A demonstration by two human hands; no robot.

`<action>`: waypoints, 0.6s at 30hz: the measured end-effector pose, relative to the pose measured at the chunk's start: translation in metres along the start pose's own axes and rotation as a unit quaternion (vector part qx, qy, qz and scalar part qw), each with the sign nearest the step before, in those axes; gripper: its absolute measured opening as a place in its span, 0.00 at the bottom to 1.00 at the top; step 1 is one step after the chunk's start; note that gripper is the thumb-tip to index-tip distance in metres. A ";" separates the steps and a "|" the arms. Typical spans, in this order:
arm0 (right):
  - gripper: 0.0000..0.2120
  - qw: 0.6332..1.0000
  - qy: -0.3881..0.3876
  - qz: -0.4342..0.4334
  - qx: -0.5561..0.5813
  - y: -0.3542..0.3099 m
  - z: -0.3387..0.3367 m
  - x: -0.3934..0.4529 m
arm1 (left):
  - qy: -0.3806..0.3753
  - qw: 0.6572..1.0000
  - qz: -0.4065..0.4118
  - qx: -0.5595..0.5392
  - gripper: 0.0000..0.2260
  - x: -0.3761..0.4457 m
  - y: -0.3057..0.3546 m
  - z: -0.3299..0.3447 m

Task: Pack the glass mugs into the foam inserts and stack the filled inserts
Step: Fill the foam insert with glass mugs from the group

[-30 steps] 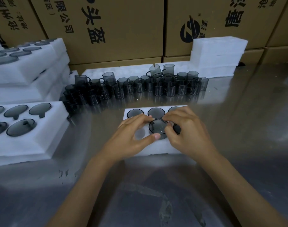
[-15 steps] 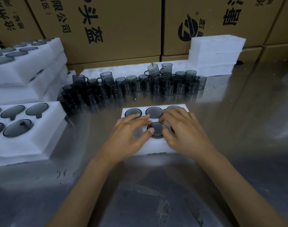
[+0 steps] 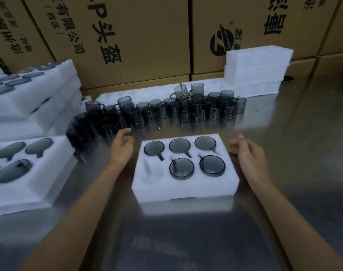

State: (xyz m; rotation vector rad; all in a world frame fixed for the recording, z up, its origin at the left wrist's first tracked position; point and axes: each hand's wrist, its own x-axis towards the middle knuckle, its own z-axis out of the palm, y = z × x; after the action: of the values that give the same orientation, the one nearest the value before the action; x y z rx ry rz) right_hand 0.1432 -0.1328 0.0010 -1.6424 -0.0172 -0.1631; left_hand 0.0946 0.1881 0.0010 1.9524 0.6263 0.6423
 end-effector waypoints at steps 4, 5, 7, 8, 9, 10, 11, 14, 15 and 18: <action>0.16 1.000 0.005 -0.002 -0.027 0.006 0.005 0.010 | 0.048 0.997 -0.054 0.030 0.12 0.041 -0.005 0.019; 0.16 0.999 0.001 -0.004 -0.038 0.009 0.006 0.012 | 0.064 0.996 -0.062 0.032 0.12 0.048 -0.004 0.024; 0.17 0.998 -0.004 -0.009 -0.056 0.013 0.006 0.013 | 0.081 0.993 -0.068 0.048 0.12 0.061 -0.001 0.031; 0.17 0.998 -0.004 -0.011 -0.059 0.015 0.007 0.014 | 0.085 0.992 -0.072 0.060 0.12 0.065 0.000 0.035; 0.18 0.998 -0.003 -0.013 -0.059 0.017 0.007 0.015 | 0.088 0.991 -0.076 0.072 0.12 0.069 0.000 0.037; 0.18 0.998 -0.002 -0.015 -0.060 0.018 0.007 0.016 | 0.094 0.989 -0.079 0.080 0.10 0.072 -0.001 0.038; 0.18 0.998 -0.002 -0.016 -0.060 0.018 0.007 0.017 | 0.102 0.988 -0.080 0.082 0.08 0.074 -0.002 0.039; 0.20 0.998 -0.005 -0.010 -0.064 0.017 0.008 0.017 | 0.106 0.992 -0.058 0.044 0.04 0.076 -0.008 0.038; 0.20 0.998 -0.008 -0.009 -0.066 0.017 0.008 0.016 | 0.103 0.993 -0.045 0.024 0.05 0.074 -0.010 0.036; 0.20 0.997 -0.010 -0.012 -0.075 0.018 0.006 0.017 | 0.075 0.996 -0.025 -0.034 0.05 0.058 -0.012 0.026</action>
State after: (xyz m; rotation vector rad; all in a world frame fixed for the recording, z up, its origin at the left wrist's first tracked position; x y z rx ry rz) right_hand 0.1626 -0.1298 -0.0154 -1.7950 -0.0397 -0.1692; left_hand 0.1527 0.2150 -0.0100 1.8305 0.7336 0.7741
